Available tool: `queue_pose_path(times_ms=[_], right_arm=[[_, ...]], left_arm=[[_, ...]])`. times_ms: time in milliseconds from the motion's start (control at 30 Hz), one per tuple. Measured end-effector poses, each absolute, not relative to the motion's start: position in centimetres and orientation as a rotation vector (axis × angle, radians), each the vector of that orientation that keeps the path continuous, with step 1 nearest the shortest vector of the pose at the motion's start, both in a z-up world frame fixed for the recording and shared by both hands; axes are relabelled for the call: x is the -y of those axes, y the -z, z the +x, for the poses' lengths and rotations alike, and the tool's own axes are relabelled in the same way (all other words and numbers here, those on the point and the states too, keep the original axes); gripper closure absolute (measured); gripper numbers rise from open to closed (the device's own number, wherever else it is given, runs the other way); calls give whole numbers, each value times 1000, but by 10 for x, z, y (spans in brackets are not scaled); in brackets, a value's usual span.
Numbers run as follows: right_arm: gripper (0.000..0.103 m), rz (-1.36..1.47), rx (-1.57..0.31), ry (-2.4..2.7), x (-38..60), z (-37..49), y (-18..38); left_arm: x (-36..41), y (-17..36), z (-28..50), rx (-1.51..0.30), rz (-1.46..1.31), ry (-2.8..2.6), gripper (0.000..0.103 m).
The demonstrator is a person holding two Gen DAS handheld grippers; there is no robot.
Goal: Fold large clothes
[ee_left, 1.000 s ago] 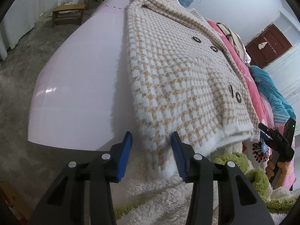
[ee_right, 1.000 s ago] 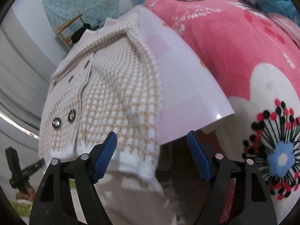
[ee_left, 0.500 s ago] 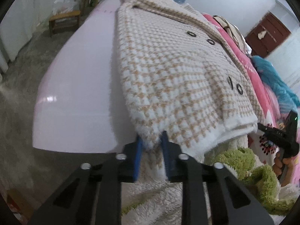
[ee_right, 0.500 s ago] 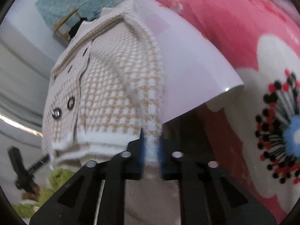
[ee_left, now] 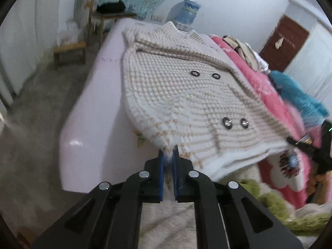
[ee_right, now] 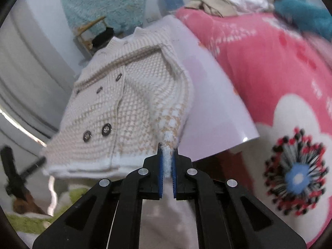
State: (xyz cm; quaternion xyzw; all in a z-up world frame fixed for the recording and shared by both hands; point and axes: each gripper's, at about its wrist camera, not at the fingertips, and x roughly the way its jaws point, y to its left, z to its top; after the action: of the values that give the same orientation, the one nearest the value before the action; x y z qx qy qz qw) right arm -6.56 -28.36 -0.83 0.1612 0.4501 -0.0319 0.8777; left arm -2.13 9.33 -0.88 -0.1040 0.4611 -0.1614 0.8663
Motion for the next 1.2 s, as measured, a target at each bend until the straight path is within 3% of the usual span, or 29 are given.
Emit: queue_pose_path(times_ms=[167,433,833,933,1000,1100,1200], right_arm=[[98,383,-788,-7,283,-43,-32],[98,466,-684,-36,292,32,-50],[93,481,-753,-46,306,153,-10],[82,512,-818,-69,314,177,17],[51,508,-852,-47,317,185,31],[48,497,-858,-38,321,183,35],[43,513,-839,-45,327,172,31]], left_arm=[[-96,-19,-6,-873,-227,339,97],[-102,-33,79,-833,-272,337,96],[-117,7,190,-961,-383,295,91],[-123,20,201,-1011,-444,301,84],[-127,22,199,-1019,-466,306,81],[-134,20,195,-1005,-506,327,79],[-147,8,179,-944,-485,258,55]])
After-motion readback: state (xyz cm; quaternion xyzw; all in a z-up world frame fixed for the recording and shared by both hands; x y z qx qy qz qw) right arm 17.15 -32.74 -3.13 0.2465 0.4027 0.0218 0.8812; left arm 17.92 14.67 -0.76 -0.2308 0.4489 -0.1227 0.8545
